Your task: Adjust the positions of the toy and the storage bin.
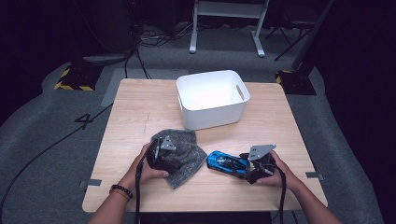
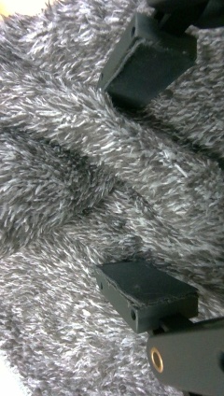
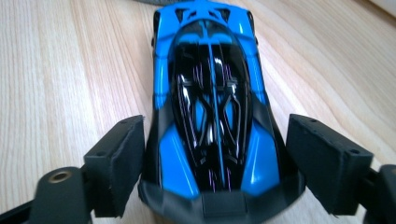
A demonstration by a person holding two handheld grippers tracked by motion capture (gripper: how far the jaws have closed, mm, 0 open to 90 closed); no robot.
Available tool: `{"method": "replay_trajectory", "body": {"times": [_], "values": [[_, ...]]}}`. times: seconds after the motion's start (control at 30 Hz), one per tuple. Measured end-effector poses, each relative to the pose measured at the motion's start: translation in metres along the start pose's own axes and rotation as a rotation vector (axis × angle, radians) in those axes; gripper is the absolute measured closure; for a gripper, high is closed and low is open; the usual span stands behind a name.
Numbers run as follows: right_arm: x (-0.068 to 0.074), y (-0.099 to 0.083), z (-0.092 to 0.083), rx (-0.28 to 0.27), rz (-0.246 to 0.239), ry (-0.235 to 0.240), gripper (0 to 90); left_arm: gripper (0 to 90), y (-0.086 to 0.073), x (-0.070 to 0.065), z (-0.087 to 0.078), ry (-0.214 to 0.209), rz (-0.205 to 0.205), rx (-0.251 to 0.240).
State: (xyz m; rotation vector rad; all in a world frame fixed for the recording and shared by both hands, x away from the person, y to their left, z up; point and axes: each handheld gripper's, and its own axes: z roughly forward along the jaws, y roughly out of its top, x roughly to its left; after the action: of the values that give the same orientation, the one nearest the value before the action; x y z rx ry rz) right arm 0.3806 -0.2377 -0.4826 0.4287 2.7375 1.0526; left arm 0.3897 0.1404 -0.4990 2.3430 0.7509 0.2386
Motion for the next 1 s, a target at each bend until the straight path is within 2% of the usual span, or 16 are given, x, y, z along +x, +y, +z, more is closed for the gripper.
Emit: {"method": "replay_trajectory", "body": {"times": [0.2, 0.33, 0.43, 0.53, 0.77, 0.87, 0.97, 1.0], "values": [[0.002, 0.011, 0.006, 0.029, -0.022, -0.003, 21.3, 15.2, -0.001, 0.000, 0.000, 0.000, -0.001, -0.009], [0.000, 0.017, 0.008, 0.024, -0.004, -0.001, 21.6, 14.9, -0.002, 0.001, 0.001, 0.001, 0.000, -0.019], [-0.003, 0.016, 0.010, 0.023, 0.019, 0.015, 21.6, 14.8, -0.001, 0.000, 0.001, 0.005, 0.000, -0.015], [-0.004, 0.016, 0.011, 0.031, 0.032, 0.012, 20.8, 14.8, -0.002, 0.000, 0.001, 0.007, -0.001, -0.020], [0.001, 0.028, 0.015, 0.037, -0.008, 0.019, 22.0, 14.3, -0.003, -0.001, 0.003, 0.011, 0.003, -0.037], [0.000, 0.034, 0.018, 0.041, -0.005, 0.020, 22.5, 14.4, -0.003, 0.000, 0.003, 0.010, 0.005, -0.041], [0.002, 0.042, 0.021, 0.067, -0.036, -0.003, 23.5, 14.3, -0.004, 0.000, 0.002, 0.008, 0.007, -0.041], [0.003, 0.045, 0.023, 0.075, -0.039, 0.006, 23.3, 14.4, -0.004, 0.000, 0.002, 0.008, 0.007, -0.041]]}}
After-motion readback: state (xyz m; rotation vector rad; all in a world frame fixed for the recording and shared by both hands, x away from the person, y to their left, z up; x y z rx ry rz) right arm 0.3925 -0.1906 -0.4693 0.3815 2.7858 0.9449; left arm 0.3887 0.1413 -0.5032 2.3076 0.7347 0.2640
